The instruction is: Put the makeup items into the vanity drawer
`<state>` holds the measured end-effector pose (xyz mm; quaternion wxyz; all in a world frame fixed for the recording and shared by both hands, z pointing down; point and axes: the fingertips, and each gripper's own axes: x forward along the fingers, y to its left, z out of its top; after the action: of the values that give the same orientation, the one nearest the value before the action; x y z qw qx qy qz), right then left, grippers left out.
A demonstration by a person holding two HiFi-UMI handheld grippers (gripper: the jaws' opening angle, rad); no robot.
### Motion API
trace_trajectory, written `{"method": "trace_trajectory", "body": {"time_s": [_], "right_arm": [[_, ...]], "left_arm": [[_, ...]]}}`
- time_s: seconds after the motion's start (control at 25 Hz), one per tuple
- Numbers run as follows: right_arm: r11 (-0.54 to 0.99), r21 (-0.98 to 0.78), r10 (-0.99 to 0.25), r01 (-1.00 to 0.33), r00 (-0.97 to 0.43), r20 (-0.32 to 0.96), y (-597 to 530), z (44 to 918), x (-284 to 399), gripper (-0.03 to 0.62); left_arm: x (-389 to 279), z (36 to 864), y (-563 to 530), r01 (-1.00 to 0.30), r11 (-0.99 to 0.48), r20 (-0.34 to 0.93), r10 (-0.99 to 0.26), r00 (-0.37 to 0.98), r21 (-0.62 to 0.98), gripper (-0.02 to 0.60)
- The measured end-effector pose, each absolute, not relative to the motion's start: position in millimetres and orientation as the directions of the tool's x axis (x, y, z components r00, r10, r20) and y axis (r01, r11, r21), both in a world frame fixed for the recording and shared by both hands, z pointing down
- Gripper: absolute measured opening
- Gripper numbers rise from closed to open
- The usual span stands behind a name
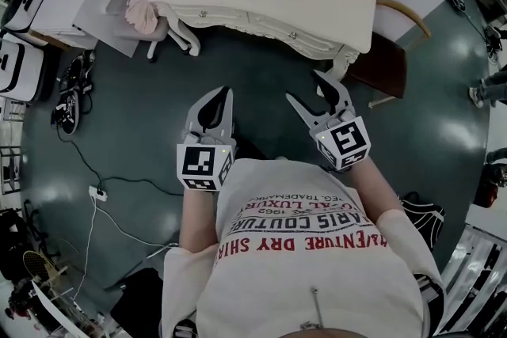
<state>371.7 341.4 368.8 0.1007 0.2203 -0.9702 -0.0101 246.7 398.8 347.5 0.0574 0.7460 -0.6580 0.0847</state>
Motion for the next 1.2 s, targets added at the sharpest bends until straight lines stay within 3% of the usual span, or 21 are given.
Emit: {"method": "trace_trajectory", "body": {"time_s": [0.36,0.92,1.2], "right_arm": [[0.897,0.060,-0.439,-0.437,-0.871,0.221,272,378,294,0.253],[0.821,0.043,-0.551,-0.569,-0.771,0.319,119,379,123,0.253],[0.761,0.014,-0.609,-0.649,-0.705,0.363,61,385,78,0.253]], "left_arm": [[162,357,331,-0.992,-0.125,0.210,-0.970,0.121,-0.004,0.011],[-30,342,161,-0.965,-0.261,0.232,-0.938,0.256,0.010,0.011],[-74,349,105,-0.940,-0.340,0.251,-0.907,0.339,0.039,0.011]]}}
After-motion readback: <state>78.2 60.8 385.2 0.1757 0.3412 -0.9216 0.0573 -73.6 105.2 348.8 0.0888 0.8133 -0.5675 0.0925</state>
